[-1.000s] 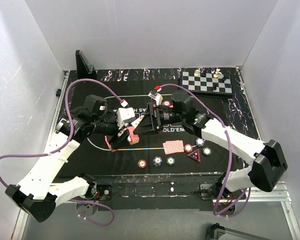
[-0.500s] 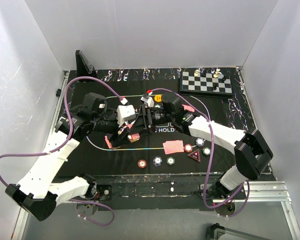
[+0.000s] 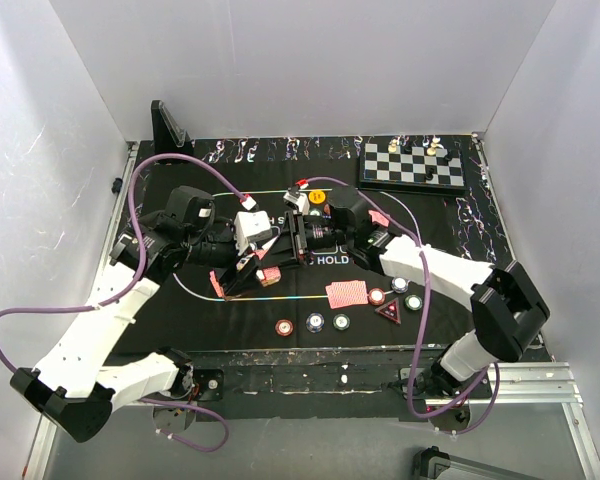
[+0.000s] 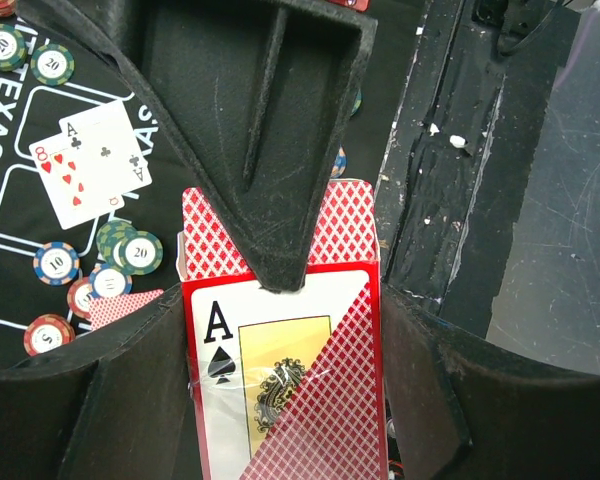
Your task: Distribute texas hold em gaming equipment
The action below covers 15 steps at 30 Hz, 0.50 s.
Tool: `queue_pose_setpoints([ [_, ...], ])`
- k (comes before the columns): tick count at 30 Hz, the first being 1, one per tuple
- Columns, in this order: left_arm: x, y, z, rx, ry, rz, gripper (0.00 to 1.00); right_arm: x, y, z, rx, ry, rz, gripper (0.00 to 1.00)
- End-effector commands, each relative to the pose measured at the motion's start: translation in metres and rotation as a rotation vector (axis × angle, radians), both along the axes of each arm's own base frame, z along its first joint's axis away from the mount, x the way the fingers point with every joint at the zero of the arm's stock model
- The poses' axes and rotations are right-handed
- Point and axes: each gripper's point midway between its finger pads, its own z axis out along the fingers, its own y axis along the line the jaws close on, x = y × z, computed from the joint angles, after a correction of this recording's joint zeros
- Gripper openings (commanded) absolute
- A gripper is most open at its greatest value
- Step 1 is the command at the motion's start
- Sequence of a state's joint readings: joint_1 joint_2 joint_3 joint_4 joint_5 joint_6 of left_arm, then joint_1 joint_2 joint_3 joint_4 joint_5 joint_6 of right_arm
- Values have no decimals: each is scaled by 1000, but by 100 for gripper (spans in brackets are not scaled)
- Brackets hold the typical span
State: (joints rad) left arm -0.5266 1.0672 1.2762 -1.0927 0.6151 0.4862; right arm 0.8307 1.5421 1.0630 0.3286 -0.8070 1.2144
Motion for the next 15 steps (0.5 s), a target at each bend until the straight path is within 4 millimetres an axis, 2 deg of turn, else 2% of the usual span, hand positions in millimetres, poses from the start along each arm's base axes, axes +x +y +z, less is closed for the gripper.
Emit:
queue_pose_setpoints([
  [1,-3,-5,24,-69,-62,-19,21,-4,-14,10,36,-28,-11,28],
  [8,-3,-5,26,-75,-67,-18,21,5,-34,6,30,-19,-56,26],
  [15,-3,-4,26,-73,-66,-15,21,8,-43,7,23,-18,-67,20],
])
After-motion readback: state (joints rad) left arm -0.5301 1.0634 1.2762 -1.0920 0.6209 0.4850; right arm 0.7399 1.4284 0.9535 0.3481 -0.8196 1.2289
